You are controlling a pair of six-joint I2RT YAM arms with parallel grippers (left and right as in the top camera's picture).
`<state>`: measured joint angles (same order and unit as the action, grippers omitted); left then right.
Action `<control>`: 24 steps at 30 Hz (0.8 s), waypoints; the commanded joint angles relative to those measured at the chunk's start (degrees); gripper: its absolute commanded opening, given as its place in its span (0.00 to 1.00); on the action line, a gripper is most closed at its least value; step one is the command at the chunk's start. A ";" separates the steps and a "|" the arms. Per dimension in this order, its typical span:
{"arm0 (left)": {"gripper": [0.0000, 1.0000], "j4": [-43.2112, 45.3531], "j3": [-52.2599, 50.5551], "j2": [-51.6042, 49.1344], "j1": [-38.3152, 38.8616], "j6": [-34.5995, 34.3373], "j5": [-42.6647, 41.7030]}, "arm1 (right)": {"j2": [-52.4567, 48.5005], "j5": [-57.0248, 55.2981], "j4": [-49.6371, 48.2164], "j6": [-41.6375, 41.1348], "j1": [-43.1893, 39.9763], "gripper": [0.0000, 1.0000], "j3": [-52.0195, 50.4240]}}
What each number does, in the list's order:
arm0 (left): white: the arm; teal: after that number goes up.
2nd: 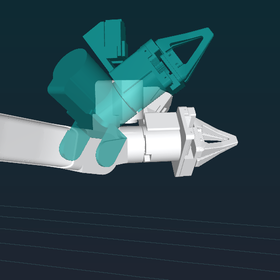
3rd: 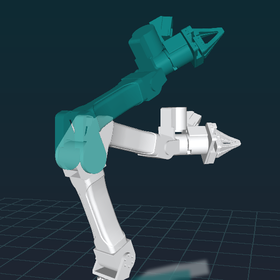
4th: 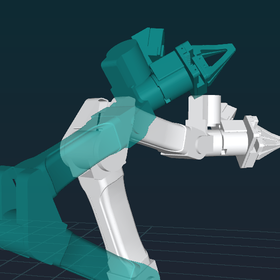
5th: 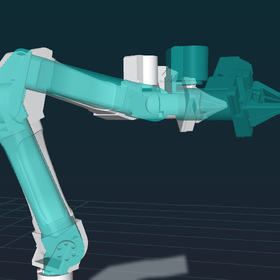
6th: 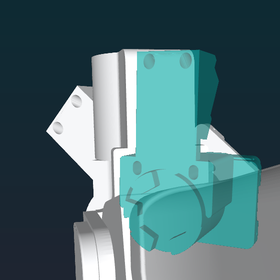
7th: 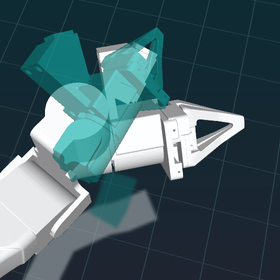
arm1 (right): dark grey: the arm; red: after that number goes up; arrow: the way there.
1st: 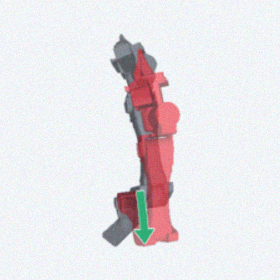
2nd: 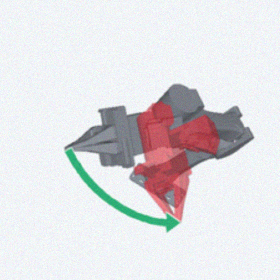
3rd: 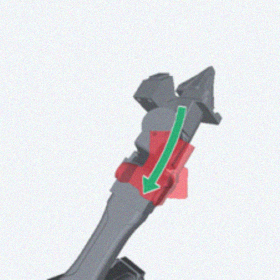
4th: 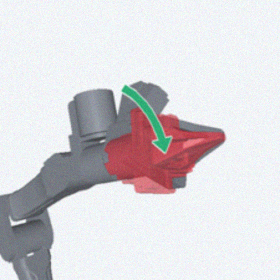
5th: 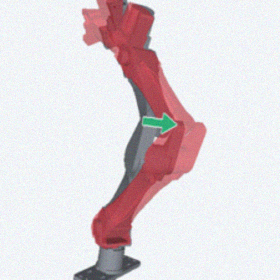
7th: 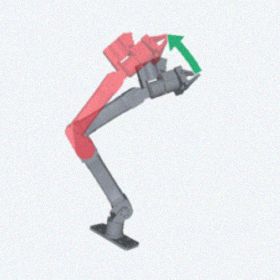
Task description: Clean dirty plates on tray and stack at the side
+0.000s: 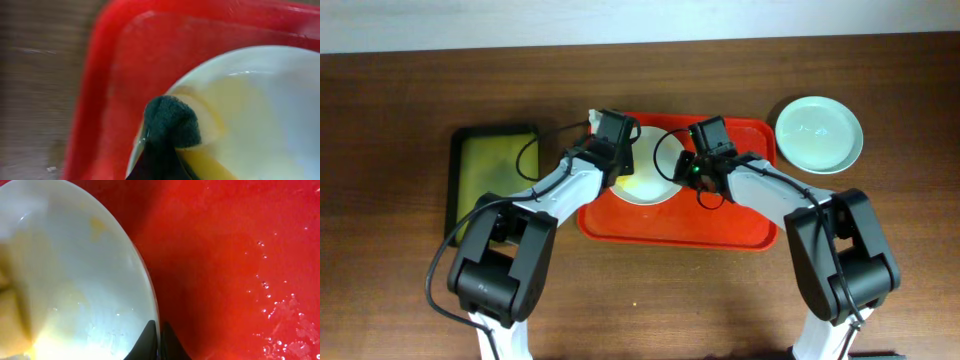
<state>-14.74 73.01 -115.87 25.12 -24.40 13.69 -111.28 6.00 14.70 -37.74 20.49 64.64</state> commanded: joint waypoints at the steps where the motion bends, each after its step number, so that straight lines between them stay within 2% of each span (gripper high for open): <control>1: 0.00 0.74 0.33 6.60 -1.38 1.57 6.23 | -0.74 -0.72 0.74 -0.26 0.46 0.04 -1.11; 6: 0.00 2.27 0.22 6.47 0.35 1.49 -16.87 | -0.74 -0.72 0.63 -0.26 0.46 0.04 -1.11; 8: 0.00 1.99 0.22 4.11 2.01 -0.72 -20.44 | -0.74 -0.72 0.42 -0.26 0.44 0.04 -1.11; 11: 0.00 0.61 0.22 -0.37 3.37 -0.83 -16.74 | -0.74 -0.72 0.59 -0.22 0.44 0.04 -1.11; 17: 0.00 -6.16 0.22 -1.90 -1.49 -0.81 0.98 | -0.74 -2.21 0.74 -0.02 0.44 0.04 -1.11; 19: 0.00 -6.84 0.28 -1.55 -3.37 -0.81 3.30 | -0.74 -2.23 0.87 -0.02 0.44 0.04 -1.11; 24: 0.00 -6.78 0.35 4.98 -5.31 -0.81 3.04 | -0.74 -2.23 0.68 -0.02 0.44 0.04 -1.11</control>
<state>-20.93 74.08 -115.28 22.55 -24.93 9.26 -111.28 6.39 14.59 -37.74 21.28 64.62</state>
